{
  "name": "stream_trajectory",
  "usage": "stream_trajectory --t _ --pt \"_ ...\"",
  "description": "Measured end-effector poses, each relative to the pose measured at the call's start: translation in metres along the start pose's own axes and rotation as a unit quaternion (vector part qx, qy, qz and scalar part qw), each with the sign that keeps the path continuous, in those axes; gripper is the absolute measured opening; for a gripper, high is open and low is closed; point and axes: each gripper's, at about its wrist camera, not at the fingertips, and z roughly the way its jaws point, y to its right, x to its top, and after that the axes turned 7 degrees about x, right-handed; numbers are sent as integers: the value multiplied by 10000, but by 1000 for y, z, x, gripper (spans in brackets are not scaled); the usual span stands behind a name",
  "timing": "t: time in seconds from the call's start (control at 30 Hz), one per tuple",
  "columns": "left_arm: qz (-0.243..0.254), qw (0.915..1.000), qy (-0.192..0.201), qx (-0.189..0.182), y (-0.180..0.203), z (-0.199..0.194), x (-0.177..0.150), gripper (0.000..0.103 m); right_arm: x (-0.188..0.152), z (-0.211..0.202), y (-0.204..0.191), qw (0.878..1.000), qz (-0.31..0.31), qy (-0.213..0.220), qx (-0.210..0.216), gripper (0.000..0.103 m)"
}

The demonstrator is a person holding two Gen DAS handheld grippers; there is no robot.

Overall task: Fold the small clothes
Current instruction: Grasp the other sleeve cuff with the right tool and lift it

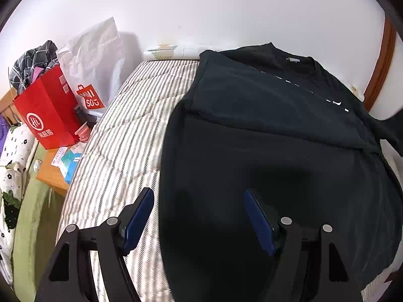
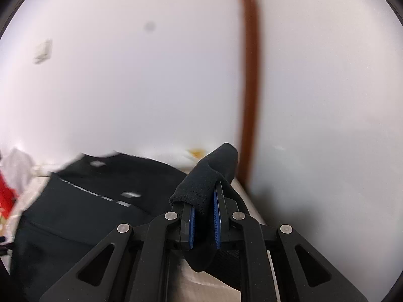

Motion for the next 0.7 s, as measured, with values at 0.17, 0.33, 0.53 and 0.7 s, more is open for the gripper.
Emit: stream_trajectory --t 0.17,0.33,0.53,0.7 --pt "-15 9994 131 -326 -16 3 9 72 21 8 -113 9955 -358 -17 883 12" --pt "-53 9982 205 -566 -26 15 18 72 15 45 -213 9865 -850 -222 1380 12" --pt "-155 9962 123 -846 -34 32 19 72 -22 119 -284 9787 -1238 -850 1402 17" --pt "-17 9947 -27 -1028 -29 41 21 72 -63 174 -292 9703 -1298 -1644 1213 46"
